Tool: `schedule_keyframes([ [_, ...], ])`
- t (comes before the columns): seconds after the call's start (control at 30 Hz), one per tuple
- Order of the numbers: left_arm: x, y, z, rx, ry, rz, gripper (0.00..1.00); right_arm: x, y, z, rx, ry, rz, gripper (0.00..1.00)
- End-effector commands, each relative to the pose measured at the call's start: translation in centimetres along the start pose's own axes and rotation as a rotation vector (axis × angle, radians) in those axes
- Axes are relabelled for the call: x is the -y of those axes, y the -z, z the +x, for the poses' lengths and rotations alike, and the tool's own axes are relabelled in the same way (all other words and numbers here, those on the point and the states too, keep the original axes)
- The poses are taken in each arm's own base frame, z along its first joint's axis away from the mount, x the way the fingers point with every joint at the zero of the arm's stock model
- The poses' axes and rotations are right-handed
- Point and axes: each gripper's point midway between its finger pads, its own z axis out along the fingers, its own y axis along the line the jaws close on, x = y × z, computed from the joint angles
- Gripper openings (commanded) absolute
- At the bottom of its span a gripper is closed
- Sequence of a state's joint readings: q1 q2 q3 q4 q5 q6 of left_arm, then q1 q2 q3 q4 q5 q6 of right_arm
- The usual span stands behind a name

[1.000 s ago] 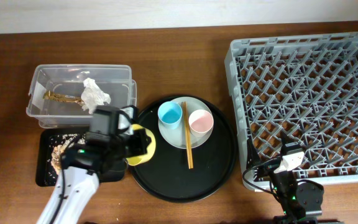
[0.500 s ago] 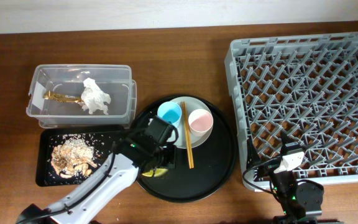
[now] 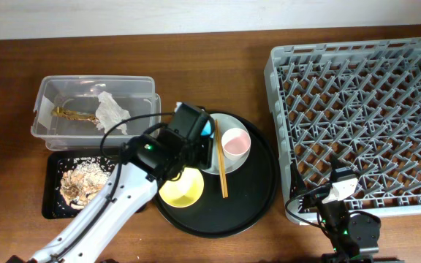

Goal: Sort waste into correct bins and load items into the dishwasher rack
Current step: 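Carry the empty yellow bowl back and set it on the round tray, then grasp the blue cup with the left gripper and lift it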

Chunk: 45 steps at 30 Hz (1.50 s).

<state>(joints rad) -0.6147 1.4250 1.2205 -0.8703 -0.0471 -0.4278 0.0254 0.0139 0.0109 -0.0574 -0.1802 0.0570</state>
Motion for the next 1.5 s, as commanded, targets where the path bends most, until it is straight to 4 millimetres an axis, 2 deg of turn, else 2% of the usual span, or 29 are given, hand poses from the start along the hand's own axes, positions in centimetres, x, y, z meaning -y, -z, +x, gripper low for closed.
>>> schedule_keyframes([
  [0.0,-2.3,0.4,-2.2,0.066,0.038,-0.056,0.62,0.3,0.0,0.2,-0.004,-0.012,0.016,0.99],
  [0.1,-3.3,0.4,-2.4,0.066,0.061,-0.07,0.62,0.3,0.0,0.2,-0.003,-0.012,0.016,0.99],
  [0.27,-3.3,0.1,-2.4,0.059,0.061,-0.073,0.62,0.3,0.0,0.2,-0.004,-0.012,0.016,0.99],
  [0.4,-3.4,-1.3,-1.9,0.019,0.058,-0.089,0.62,0.3,0.0,0.2,-0.004,-0.012,0.016,0.99],
  [0.5,-3.4,-3.3,-1.9,-0.008,0.057,-0.099,0.62,0.3,0.0,0.2,-0.003,-0.012,0.016,0.99],
  [0.53,-3.4,-3.8,-2.1,-0.006,0.057,-0.099,0.62,0.3,0.0,0.2,-0.004,-0.012,0.016,0.99],
  [0.63,-3.0,-3.8,-4.1,0.071,0.07,-0.073,0.61,0.3,0.0,0.2,-0.004,-0.012,0.016,0.99],
  [0.7,-3.5,-3.9,-4.8,0.094,0.087,-0.073,0.61,0.3,0.0,0.2,-0.003,-0.012,0.016,0.99],
  [0.77,-3.9,-4.1,-4.8,0.088,0.098,-0.08,0.61,0.3,0.0,0.2,-0.004,-0.012,0.016,0.99],
  [0.83,-3.9,-5.3,-4.3,0.058,0.127,-0.083,0.6,0.3,0.0,0.2,-0.004,-0.012,0.016,0.99],
  [0.9,-3.3,-6.9,-3.6,0.011,0.128,-0.051,0.52,0.3,0.0,0.2,-0.003,-0.013,0.015,0.99],
  [1.03,-3.8,-9.3,-2.7,-0.043,0.129,-0.078,0.42,0.0,0.0,0.3,-0.005,-0.013,-0.004,0.99],
  [1.3,-4.9,-9.9,-2.8,-0.033,0.128,-0.138,0.4,-0.2,0.0,0.3,-0.006,-0.013,-0.015,0.99],
  [1.37,-5.1,-10.7,-2.3,-0.053,0.127,-0.146,0.29,-1.7,0.1,-0.1,0.007,-0.009,-0.105,0.99],
  [1.4,-5.1,-10.8,-2.3,-0.054,0.127,-0.146,0.18,-2.4,0.2,-0.4,0.019,-0.005,-0.144,0.99],
  [1.43,-5.0,-10.8,-2.4,-0.052,0.127,-0.146,0.0,-3.0,0.4,-1.3,0.044,0.003,-0.176,0.99],
  [1.47,-5.0,-10.6,-2.7,-0.042,0.128,-0.141,0.0,-3.0,0.6,-2.5,0.064,0.008,-0.171,0.99],
])
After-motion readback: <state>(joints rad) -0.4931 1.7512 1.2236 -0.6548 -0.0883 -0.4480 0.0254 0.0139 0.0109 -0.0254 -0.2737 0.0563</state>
